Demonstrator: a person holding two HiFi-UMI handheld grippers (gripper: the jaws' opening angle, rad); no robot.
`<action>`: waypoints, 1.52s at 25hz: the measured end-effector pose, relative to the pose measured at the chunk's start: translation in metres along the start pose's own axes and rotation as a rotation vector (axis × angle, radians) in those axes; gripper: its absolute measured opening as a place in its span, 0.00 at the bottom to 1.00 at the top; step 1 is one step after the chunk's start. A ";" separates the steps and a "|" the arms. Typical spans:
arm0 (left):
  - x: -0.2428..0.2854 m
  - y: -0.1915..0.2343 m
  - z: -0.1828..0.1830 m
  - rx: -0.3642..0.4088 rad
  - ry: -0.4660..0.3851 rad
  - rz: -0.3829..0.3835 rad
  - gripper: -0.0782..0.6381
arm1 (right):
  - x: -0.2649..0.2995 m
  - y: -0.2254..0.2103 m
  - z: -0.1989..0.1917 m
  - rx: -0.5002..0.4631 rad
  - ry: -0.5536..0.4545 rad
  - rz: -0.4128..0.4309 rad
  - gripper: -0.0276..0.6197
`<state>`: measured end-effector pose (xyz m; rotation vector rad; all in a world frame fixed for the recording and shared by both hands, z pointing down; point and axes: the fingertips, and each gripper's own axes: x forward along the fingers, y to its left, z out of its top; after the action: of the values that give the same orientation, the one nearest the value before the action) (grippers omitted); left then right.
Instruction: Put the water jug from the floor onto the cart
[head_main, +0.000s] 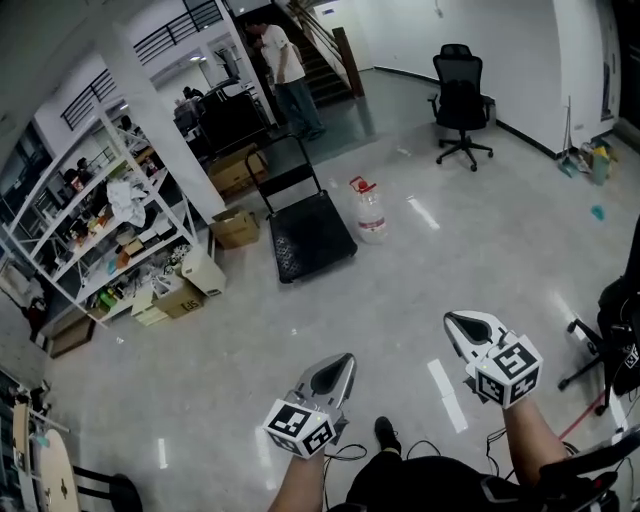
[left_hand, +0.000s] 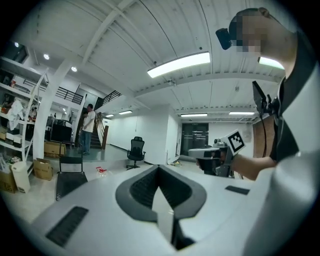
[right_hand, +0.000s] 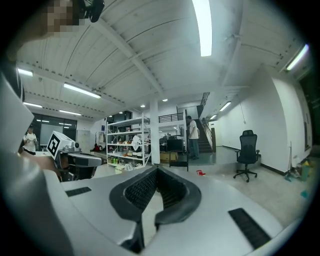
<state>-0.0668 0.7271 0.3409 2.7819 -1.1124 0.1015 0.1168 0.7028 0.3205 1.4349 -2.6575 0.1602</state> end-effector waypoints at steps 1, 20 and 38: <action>0.009 0.017 0.002 -0.006 -0.007 -0.007 0.10 | 0.016 -0.006 0.002 -0.004 0.006 -0.008 0.04; 0.142 0.278 0.033 -0.075 -0.012 -0.065 0.10 | 0.312 -0.072 0.048 -0.020 0.064 0.014 0.04; 0.413 0.470 0.111 -0.003 0.005 0.017 0.10 | 0.557 -0.325 0.111 -0.012 -0.023 0.063 0.04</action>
<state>-0.0914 0.0925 0.3299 2.7689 -1.1343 0.1085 0.0797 0.0498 0.3081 1.3592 -2.7188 0.1334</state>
